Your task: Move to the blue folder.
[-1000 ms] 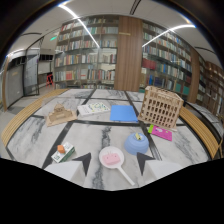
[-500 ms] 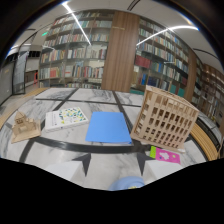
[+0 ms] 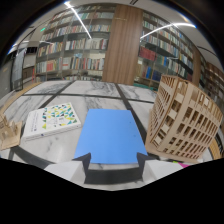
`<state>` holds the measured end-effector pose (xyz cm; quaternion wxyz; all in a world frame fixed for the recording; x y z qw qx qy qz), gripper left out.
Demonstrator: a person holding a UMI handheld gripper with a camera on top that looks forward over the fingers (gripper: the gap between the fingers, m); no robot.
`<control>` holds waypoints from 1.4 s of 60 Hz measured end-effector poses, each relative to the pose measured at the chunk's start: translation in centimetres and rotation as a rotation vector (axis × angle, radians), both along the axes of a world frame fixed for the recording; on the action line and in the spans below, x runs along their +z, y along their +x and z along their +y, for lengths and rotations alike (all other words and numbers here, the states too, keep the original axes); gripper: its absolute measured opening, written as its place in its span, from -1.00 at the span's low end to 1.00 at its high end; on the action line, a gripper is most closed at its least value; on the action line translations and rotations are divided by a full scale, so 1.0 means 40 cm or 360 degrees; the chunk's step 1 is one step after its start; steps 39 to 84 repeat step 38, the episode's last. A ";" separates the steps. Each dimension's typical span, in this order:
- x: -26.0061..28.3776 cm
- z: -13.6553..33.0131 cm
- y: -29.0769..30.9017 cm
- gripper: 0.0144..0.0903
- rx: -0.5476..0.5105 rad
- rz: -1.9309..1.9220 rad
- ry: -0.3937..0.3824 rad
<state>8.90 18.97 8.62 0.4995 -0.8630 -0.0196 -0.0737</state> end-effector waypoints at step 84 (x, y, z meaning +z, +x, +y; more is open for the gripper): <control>-0.057 0.041 -0.004 0.89 0.0009 -0.0005 -0.0043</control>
